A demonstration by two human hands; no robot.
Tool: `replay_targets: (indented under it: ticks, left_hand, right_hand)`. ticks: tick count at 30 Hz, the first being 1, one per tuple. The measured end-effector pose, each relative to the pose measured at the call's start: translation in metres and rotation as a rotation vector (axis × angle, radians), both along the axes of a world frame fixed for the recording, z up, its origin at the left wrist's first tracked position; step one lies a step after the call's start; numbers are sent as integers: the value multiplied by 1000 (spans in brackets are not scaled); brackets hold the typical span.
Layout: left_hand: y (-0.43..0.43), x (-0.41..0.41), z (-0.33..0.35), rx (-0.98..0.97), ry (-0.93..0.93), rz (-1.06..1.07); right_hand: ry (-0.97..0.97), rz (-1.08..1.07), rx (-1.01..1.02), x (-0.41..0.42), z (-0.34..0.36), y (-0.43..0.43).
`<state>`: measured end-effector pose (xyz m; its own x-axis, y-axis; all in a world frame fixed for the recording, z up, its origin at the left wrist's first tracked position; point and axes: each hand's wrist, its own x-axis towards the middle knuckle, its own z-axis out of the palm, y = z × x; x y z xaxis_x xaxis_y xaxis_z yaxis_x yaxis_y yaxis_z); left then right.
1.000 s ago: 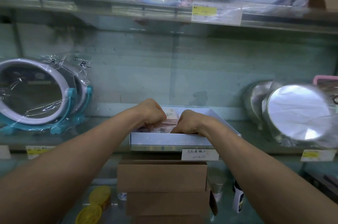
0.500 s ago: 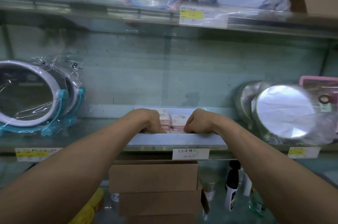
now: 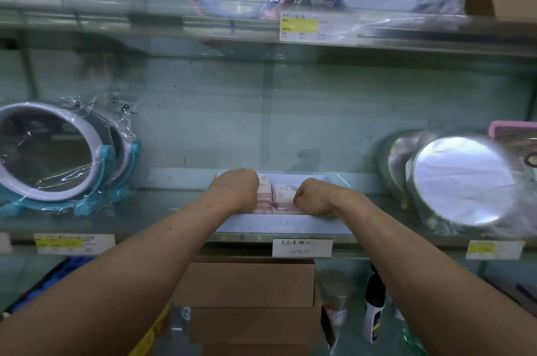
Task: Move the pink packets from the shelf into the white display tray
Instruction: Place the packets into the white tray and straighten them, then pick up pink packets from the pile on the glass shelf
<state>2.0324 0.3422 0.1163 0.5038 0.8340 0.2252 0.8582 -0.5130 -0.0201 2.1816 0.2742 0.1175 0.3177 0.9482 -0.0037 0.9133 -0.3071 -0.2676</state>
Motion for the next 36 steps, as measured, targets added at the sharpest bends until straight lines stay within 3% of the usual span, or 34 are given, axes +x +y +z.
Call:
replay_targets:
  ticks: [7,16,26,36]
  left_hand:
    - [-8,6,6,-40,-18,49]
    - [-25,-19,11,133,-268,198]
    - [-28,-93,4,155,-179,426]
    - [-34,-175,-1,154,-120,520]
  right_hand:
    - [48,67,42,0,4,-6]
    - [192,213,401,-40,15,-4]
    - [8,420,309,-117,8,15]
    - [-78,546,331,-205,8,16]
